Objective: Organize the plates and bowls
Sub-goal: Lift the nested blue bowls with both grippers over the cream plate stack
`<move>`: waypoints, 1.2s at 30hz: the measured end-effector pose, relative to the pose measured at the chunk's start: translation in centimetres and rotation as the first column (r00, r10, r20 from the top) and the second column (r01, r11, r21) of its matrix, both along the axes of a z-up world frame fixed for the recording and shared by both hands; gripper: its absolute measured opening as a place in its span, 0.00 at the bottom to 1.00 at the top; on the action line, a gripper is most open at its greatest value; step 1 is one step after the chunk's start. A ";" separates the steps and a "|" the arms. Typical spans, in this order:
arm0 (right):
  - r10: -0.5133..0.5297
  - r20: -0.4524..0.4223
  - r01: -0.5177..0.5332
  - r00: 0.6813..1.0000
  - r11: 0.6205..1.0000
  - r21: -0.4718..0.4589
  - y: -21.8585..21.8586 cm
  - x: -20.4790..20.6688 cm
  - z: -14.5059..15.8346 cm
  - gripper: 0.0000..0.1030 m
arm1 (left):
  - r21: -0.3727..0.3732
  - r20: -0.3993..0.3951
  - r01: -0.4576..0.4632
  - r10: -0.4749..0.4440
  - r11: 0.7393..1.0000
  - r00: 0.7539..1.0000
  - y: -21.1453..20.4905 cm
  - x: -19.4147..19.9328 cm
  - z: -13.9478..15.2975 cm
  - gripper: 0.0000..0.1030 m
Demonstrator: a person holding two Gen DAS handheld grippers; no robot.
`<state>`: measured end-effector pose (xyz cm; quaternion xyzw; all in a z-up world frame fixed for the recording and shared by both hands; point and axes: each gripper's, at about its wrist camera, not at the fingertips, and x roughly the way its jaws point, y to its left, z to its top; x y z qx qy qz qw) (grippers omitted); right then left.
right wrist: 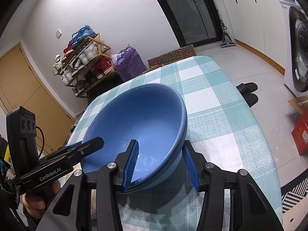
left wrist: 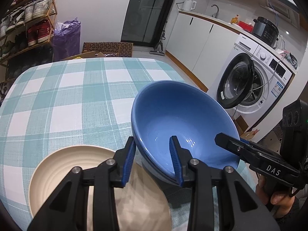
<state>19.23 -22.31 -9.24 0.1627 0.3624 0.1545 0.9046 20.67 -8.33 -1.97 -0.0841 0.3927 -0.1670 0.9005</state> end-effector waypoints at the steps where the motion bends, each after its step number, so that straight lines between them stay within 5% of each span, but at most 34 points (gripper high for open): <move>1: -0.002 -0.002 0.002 1.000 1.000 0.000 0.0 -0.1 0.0 0.47 | 0.001 0.001 0.001 -0.001 1.000 1.000 -0.1 0.0 0.0 0.33; 36: -0.024 0.087 0.025 0.996 1.000 -0.015 -1.0 -4.9 4.6 0.47 | 0.009 0.104 0.014 -0.015 1.000 0.994 -0.7 -3.7 4.5 0.34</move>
